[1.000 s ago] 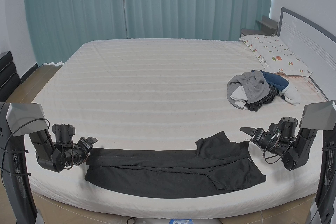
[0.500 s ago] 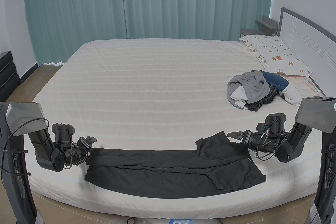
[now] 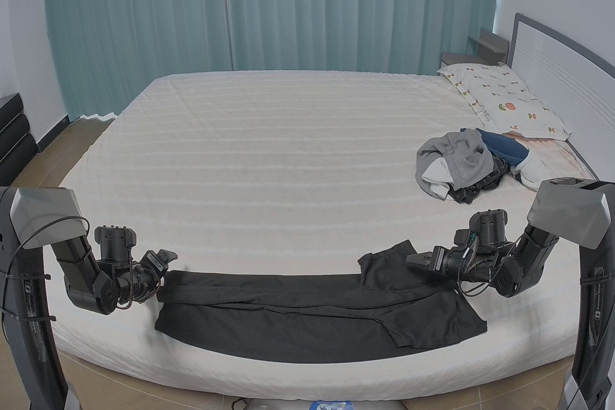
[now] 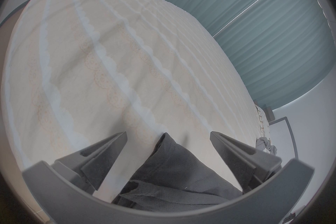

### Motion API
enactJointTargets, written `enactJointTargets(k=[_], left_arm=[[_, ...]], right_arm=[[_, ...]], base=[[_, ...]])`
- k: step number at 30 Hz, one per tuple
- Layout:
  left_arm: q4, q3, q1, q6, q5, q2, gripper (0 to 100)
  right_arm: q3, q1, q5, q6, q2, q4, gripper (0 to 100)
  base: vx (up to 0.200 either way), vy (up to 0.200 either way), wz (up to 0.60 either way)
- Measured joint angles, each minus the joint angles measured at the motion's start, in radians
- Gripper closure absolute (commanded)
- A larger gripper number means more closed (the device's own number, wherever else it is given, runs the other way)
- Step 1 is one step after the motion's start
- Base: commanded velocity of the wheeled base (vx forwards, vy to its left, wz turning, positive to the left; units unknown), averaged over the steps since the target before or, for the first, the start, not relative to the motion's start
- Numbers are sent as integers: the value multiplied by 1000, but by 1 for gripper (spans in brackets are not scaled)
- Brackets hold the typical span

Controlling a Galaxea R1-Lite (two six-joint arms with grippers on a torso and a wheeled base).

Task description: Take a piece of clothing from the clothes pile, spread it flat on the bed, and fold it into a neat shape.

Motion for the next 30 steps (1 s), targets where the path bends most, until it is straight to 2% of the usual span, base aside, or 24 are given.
enactJointTargets(k=[10,18,28,29,30], left_arm=[[-1,-1,0,0,0,0,0],[-1,-1,0,0,0,0,0],[-1,-2,0,0,0,0,0],[-1,-2,1,0,0,0,0],[-1,-3,1,0,0,0,0]], right_arm=[[78,-22,21,-5,-63,9,100],[176,-63,80,-6,-134,1,100],[258,-75,94,-58,-152,-5,100],[261,-76,93,-59,-153,-2,0],[266,-77,93,-59,-154,0,0]], base=[[0,0,0],[0,0,0],[0,0,0],[0,0,0],[0,0,0]])
